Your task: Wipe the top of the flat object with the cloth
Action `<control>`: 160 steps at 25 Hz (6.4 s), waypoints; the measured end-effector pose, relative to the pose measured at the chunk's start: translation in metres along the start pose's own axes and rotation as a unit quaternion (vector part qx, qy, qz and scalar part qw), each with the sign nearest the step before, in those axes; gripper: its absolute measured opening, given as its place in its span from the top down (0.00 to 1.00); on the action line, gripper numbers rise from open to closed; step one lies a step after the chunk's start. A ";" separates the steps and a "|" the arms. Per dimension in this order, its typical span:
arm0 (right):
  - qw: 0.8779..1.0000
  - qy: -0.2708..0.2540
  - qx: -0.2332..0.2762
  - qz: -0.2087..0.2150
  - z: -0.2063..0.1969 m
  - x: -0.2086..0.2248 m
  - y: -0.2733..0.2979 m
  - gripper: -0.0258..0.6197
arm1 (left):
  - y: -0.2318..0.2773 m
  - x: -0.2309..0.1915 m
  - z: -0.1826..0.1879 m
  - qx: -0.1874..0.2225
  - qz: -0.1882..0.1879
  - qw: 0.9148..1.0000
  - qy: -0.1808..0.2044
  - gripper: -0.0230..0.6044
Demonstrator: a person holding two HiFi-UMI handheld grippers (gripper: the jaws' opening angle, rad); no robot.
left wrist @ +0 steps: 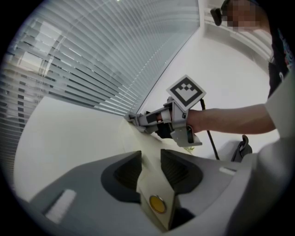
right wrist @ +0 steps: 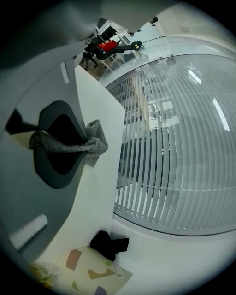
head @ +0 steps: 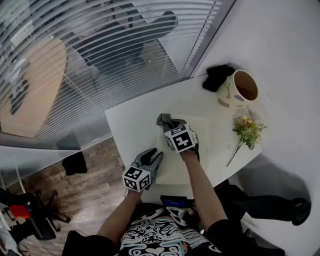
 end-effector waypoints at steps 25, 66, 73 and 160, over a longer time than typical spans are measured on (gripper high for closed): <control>1.000 0.000 0.008 -0.028 -0.005 0.011 -0.011 0.93 | 0.000 0.001 -0.001 0.004 0.006 1.000 0.009 0.67; 0.997 0.041 0.018 -0.069 -0.028 0.049 -0.036 0.93 | 0.000 0.001 -0.002 0.006 0.003 1.000 0.006 0.67; 0.996 0.048 0.019 -0.072 -0.030 0.052 -0.038 0.93 | 0.000 0.000 -0.002 0.005 0.002 1.000 0.005 0.67; 0.983 0.095 0.028 -0.153 -0.072 0.092 -0.097 0.93 | -0.007 -0.002 0.001 0.010 0.013 1.000 0.008 0.67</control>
Point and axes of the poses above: the fingertips, and each gripper's own axes: y forward along the fingers, x to its right, z out of its top, the point moved 9 cm from there along -y, backward along the fingers, and after that the axes turned 13 degrees about x, right-handed, at the moved point
